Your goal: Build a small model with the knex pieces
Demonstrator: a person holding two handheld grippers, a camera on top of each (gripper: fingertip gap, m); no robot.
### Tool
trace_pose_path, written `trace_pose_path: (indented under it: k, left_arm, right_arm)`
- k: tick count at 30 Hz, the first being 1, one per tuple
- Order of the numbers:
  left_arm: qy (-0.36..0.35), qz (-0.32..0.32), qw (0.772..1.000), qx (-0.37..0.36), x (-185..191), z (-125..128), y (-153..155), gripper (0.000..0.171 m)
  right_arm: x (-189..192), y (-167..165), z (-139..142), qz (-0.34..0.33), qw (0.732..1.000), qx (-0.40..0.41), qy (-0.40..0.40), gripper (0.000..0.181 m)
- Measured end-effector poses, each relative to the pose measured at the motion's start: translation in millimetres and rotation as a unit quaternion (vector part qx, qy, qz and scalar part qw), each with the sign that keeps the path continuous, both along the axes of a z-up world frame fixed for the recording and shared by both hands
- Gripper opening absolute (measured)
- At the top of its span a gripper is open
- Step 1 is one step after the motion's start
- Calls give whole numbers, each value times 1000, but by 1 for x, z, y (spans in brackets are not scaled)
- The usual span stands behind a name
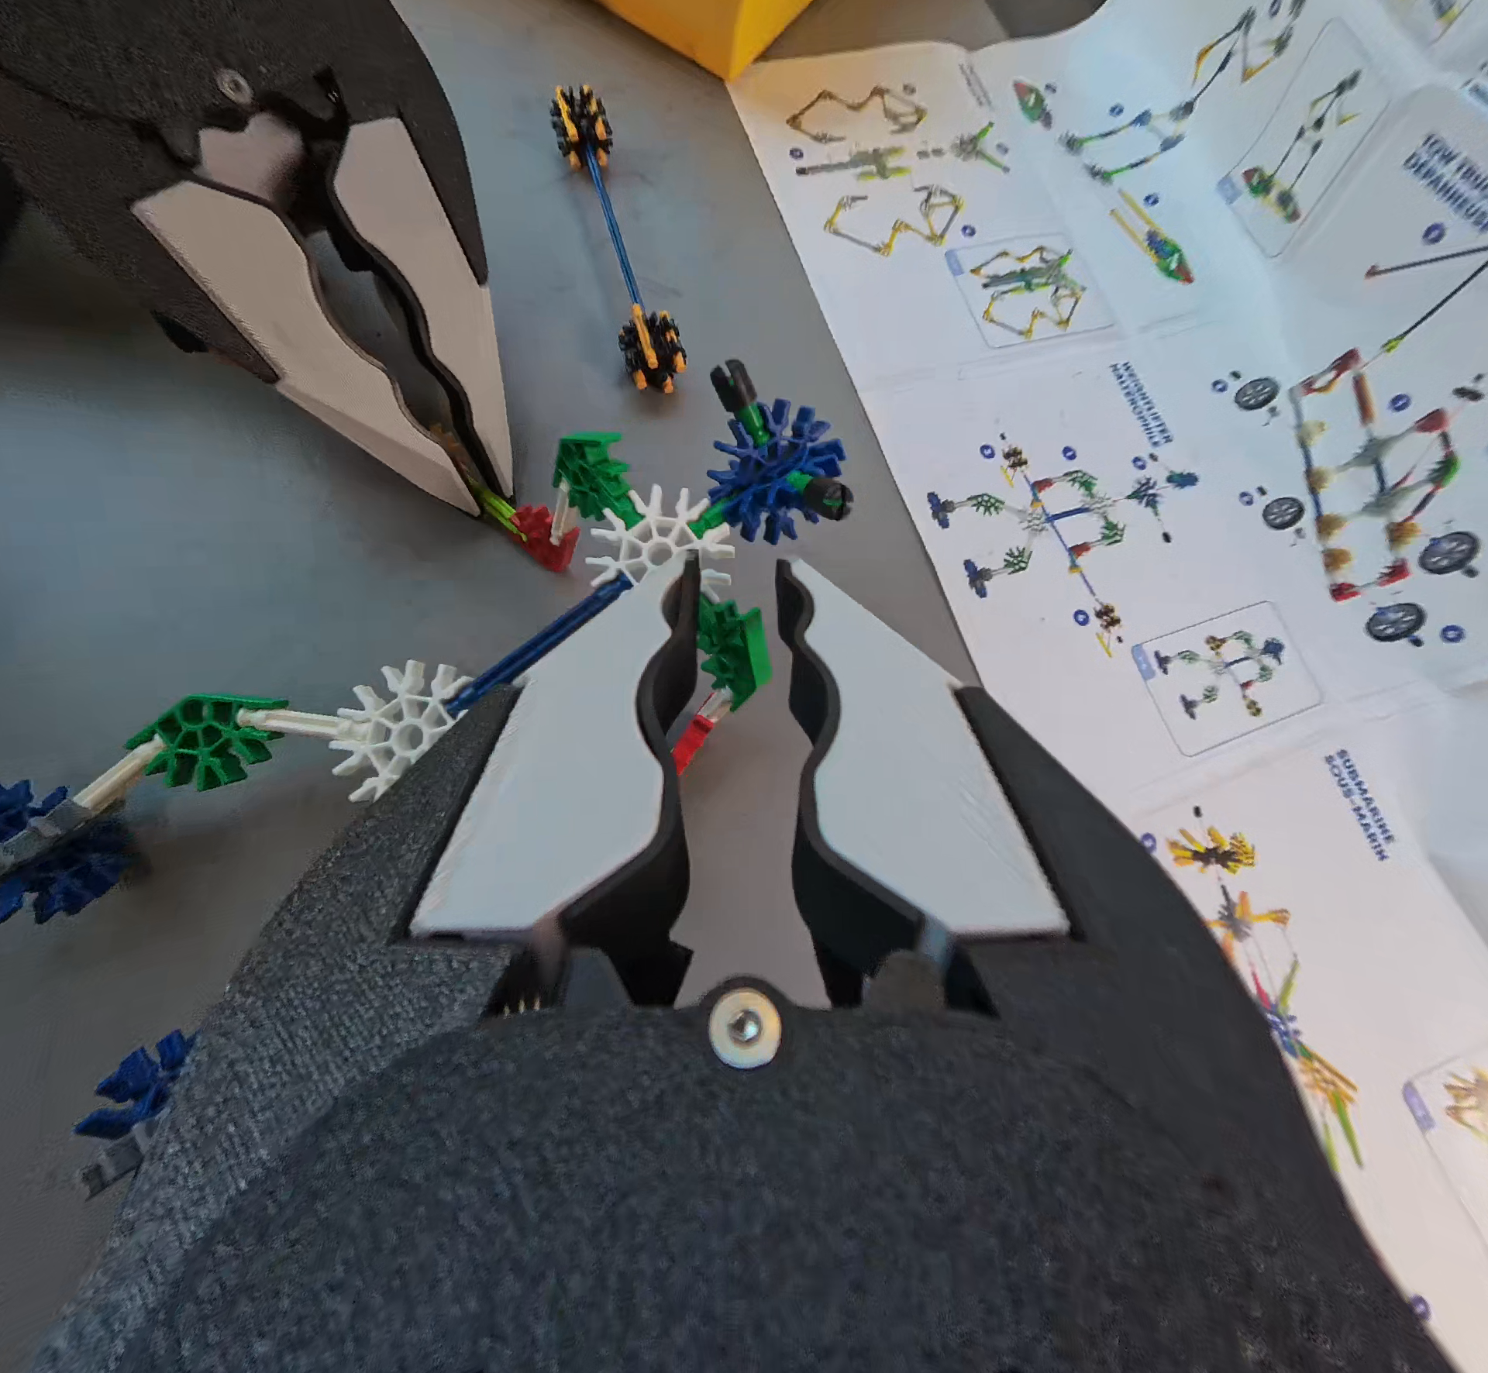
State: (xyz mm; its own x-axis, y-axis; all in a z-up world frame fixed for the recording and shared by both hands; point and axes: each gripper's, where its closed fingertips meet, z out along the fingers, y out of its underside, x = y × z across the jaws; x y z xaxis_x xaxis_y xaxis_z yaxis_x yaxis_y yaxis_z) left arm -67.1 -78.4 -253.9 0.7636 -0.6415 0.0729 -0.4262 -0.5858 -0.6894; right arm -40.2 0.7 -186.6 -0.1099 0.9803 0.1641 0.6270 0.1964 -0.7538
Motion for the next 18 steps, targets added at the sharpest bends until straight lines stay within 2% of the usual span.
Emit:
trace_pose_path:
  k: [2,5,9,12,14,18]
  left_arm:
    - [-32,-6,999,-13,3,2,-4,6]
    - [-109,-22,993,-49,12,11,-13,6]
    - [-133,-19,990,-51,12,15,-11,3]
    - [-122,-10,991,-49,9,11,-8,5]
    - [-105,-4,994,-42,6,8,-7,8]
    - [-97,4,995,-12,2,15,-3,10]
  right_arm:
    - [-1,5,-8,-9,1000,-30,-2,9]
    - [3,5,-13,-19,996,-87,-16,9]
    - [10,17,-31,-48,995,-65,-57,5]
    - [12,18,-43,-41,995,-47,-75,4]
    - [13,18,-45,-39,995,-49,-73,9]
    - [20,23,-16,-29,998,-38,-27,12]
